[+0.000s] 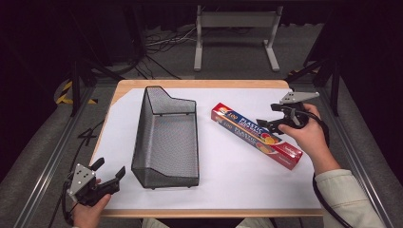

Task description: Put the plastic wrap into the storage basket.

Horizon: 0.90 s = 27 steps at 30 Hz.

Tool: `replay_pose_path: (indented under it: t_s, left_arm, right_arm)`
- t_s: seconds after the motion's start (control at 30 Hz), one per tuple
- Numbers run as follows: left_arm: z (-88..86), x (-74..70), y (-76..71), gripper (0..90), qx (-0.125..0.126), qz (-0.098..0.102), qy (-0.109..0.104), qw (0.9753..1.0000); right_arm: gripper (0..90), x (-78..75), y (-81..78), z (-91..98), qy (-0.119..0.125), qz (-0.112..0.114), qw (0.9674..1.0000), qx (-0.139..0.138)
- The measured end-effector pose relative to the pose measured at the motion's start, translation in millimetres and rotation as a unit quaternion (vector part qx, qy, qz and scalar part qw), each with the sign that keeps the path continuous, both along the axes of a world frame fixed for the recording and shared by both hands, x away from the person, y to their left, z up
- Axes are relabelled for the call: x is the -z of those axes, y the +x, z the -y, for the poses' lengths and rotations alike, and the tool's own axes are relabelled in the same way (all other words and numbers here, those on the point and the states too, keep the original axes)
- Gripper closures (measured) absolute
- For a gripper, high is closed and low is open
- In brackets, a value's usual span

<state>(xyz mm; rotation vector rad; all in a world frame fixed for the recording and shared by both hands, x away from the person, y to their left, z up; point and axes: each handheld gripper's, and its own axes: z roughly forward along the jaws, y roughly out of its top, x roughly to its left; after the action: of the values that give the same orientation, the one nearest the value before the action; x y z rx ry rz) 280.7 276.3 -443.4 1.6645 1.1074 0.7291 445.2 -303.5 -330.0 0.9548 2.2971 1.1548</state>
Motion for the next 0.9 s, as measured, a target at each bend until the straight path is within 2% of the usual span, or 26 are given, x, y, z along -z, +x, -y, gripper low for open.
replay_pose_path:
  t_s: [0.17,0.4,0.47,0.53,0.63,0.7,0.73,0.77,0.9]
  left_arm:
    - [0.0,0.0,0.1,18.4,0.001,0.0,0.0,1.0]
    - [0.8,0.4,1.3,18.4,0.003,-0.002,0.001,1.0]
    - [1.3,0.6,1.6,18.4,0.003,-0.003,0.0,1.0]
    - [2.0,0.9,2.0,18.4,0.003,-0.003,-0.001,1.0]
    - [2.5,1.0,2.7,18.4,0.006,-0.004,0.001,1.0]
    - [3.1,1.1,2.8,18.4,0.007,-0.004,0.002,1.0]
    - [3.2,1.3,2.9,18.4,0.007,-0.004,0.001,1.0]
    - [3.0,1.4,3.0,18.4,0.007,-0.005,0.002,1.0]
    - [2.9,1.4,3.1,18.4,0.006,-0.005,-0.001,1.0]
  right_arm:
    - [18.7,9.3,11.5,-7.9,-0.01,-0.045,0.9989,-0.009]
    - [20.4,27.4,24.2,-17.8,-0.047,-0.077,0.9956,-0.024]
    - [18.5,32.2,29.3,-20.1,-0.062,-0.08,0.9945,-0.025]
    - [18.5,35.4,32.3,-20.9,-0.063,-0.091,0.9935,-0.024]
    - [18.5,41.8,36.9,-21.9,-0.07,-0.115,0.9907,-0.021]
    - [18.5,44.3,38.0,-22.7,-0.073,-0.118,0.99,-0.023]
    - [17.2,50.1,39.7,-25.5,-0.08,-0.131,0.9877,-0.029]
    - [17.2,50.1,39.7,-25.5,-0.08,-0.131,0.9877,-0.029]
    - [15.9,60.9,42.4,-31.4,-0.105,-0.151,0.9824,-0.032]
